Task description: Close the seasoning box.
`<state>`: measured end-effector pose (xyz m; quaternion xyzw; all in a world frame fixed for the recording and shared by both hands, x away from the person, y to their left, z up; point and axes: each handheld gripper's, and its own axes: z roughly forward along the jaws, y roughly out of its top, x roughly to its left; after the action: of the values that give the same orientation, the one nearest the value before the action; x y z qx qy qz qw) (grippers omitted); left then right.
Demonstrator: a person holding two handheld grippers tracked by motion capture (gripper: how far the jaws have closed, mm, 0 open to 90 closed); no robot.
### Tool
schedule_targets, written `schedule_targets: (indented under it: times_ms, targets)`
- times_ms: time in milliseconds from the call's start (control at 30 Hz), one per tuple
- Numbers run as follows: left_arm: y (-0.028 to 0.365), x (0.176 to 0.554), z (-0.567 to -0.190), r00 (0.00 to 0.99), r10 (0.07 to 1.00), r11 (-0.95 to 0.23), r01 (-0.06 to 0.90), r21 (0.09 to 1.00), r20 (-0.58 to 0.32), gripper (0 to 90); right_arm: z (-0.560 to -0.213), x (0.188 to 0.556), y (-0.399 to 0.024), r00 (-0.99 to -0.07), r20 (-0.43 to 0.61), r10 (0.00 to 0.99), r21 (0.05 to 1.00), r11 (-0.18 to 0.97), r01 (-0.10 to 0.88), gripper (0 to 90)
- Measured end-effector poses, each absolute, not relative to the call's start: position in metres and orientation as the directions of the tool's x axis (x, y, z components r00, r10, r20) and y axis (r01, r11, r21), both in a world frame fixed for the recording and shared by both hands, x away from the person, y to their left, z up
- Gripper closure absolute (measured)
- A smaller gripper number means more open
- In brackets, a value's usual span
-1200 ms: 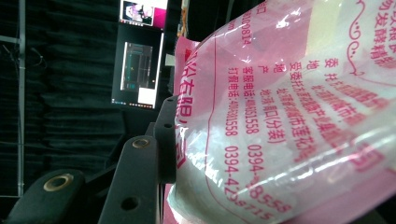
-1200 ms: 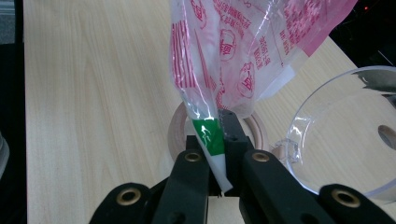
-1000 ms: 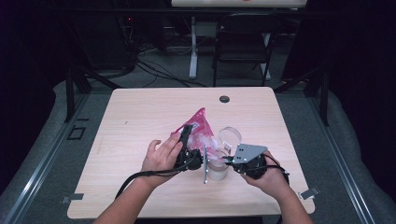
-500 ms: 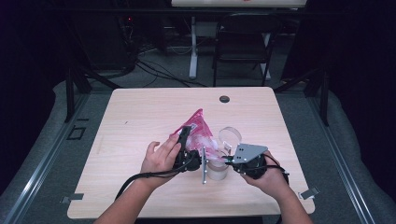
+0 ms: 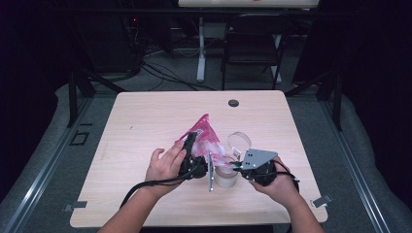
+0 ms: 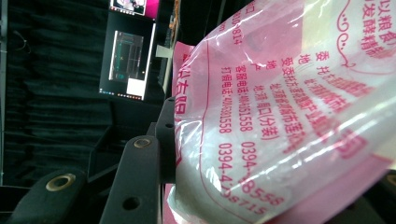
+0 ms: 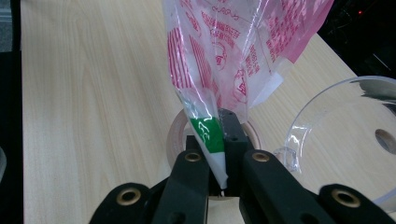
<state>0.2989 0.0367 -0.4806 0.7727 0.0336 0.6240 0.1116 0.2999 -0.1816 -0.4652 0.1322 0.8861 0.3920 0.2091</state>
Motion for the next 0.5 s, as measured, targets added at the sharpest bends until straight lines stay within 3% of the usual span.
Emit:
schedule_targets:
  times_ms: [500]
  targets:
    - [0.04,0.2986,-0.4841,0.27,0.247,-0.962,-0.05,0.27,0.93,64.4,-0.4632,0.3004,-0.1815,-0.874,-0.26,0.411,0.769,0.636,0.071,90.0]
